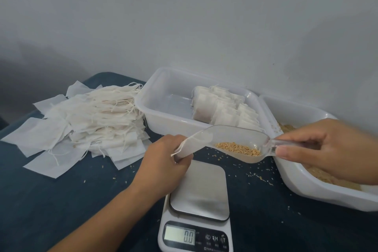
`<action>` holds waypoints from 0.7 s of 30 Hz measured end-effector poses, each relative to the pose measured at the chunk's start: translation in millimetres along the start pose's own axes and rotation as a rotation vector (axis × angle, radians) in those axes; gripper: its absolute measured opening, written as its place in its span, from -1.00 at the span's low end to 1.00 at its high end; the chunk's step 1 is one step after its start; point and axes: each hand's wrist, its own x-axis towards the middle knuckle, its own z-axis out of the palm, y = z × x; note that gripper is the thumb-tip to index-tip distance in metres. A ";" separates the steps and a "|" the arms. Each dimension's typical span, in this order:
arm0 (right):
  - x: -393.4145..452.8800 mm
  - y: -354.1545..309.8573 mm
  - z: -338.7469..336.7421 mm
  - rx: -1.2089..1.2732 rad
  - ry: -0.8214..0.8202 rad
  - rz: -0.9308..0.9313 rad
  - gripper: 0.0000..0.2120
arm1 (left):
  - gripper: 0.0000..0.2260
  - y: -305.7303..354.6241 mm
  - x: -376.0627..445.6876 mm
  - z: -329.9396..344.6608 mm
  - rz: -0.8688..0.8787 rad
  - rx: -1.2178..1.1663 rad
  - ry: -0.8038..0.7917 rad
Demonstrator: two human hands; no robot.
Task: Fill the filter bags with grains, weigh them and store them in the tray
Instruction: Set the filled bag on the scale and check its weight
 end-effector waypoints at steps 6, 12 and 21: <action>3.9 -1.7 -13.4 -0.127 -0.077 0.063 -0.38 | -0.81 1.5 0.9 -3.9 0.073 0.104 -0.006; 8.7 -8.6 -10.8 -0.208 -0.104 0.066 -0.43 | -0.73 0.8 0.2 -4.8 0.076 0.119 -0.005; 14.7 -21.4 -11.8 -0.326 -0.081 0.039 -0.41 | -0.72 0.3 -0.2 -2.6 0.074 0.124 -0.047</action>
